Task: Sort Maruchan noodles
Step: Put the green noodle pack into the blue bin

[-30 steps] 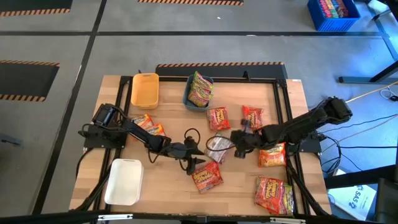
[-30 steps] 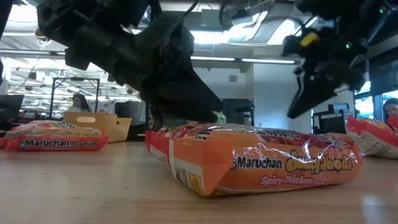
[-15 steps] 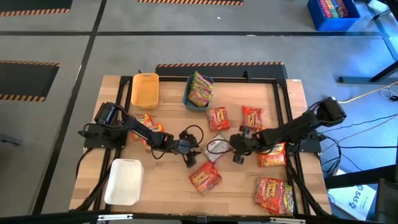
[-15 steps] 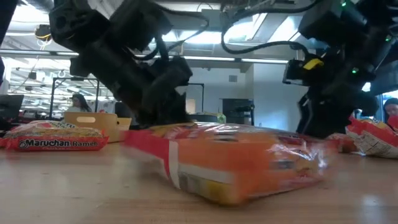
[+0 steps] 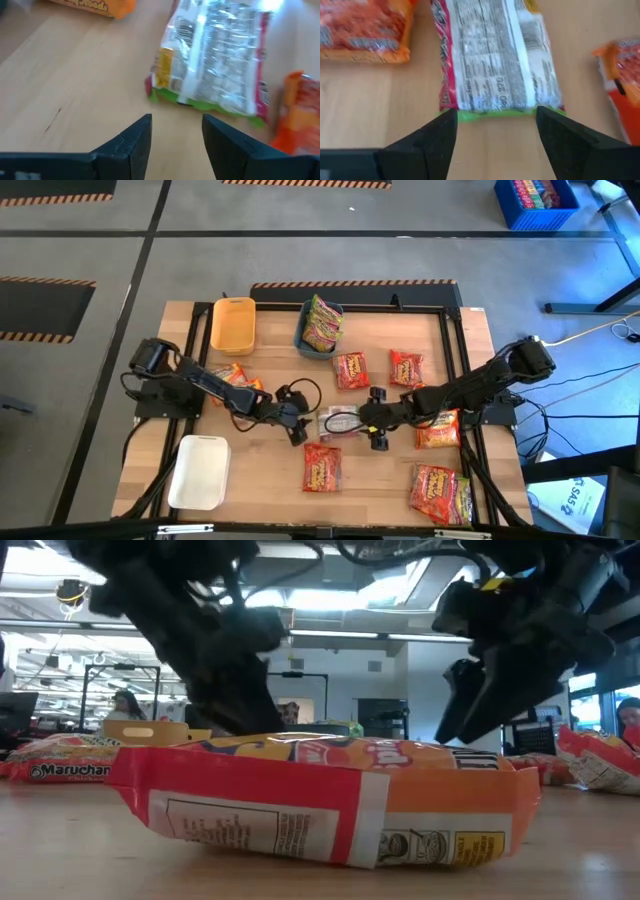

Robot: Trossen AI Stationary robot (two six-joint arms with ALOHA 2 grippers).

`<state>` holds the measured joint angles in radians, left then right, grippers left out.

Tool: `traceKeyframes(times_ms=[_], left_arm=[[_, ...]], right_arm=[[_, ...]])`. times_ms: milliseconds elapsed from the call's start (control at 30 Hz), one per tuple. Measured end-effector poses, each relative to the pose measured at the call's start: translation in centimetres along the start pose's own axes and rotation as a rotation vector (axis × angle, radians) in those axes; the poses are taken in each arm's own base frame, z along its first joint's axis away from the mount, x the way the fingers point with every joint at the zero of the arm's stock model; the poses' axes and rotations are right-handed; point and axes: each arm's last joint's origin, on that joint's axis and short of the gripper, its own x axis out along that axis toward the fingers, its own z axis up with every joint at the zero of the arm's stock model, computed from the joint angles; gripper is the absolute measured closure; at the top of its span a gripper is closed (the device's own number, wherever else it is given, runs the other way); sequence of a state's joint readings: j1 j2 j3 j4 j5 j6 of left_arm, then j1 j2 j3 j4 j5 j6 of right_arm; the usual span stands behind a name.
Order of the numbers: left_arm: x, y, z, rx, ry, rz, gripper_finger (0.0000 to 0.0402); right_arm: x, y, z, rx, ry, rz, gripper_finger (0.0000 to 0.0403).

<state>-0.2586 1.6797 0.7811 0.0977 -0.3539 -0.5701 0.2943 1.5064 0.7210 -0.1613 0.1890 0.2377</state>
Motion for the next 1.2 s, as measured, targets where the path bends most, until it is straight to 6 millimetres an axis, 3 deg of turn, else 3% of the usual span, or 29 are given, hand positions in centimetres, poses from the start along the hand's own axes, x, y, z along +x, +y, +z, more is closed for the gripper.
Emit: traceKeyframes(times_ms=[333, 600, 767, 1200], left_arm=[[-0.6, -1.9, -0.4, 0.11, -0.043, -0.099, 0.0234], [-0.6, -2.0, 0.6, 0.074, -0.122, -0.112, 0.0234], [-0.4, -1.1, 1.4, -0.018, -0.226, 0.023, 0.0234], [-0.5, -1.3, 1.2, 0.02, -0.217, 0.015, 0.0234]], right_arm=[[1.0, 0.1, -0.4, -0.007, 0.036, -0.011, 0.0146], [1.4, 0.1, -0.6, -0.011, 0.048, -0.025, 0.0146], [1.4, 0.1, -0.7, -0.013, 0.054, -0.033, 0.0146], [1.4, 0.1, -0.9, 0.003, 0.08, -0.018, 0.0146]])
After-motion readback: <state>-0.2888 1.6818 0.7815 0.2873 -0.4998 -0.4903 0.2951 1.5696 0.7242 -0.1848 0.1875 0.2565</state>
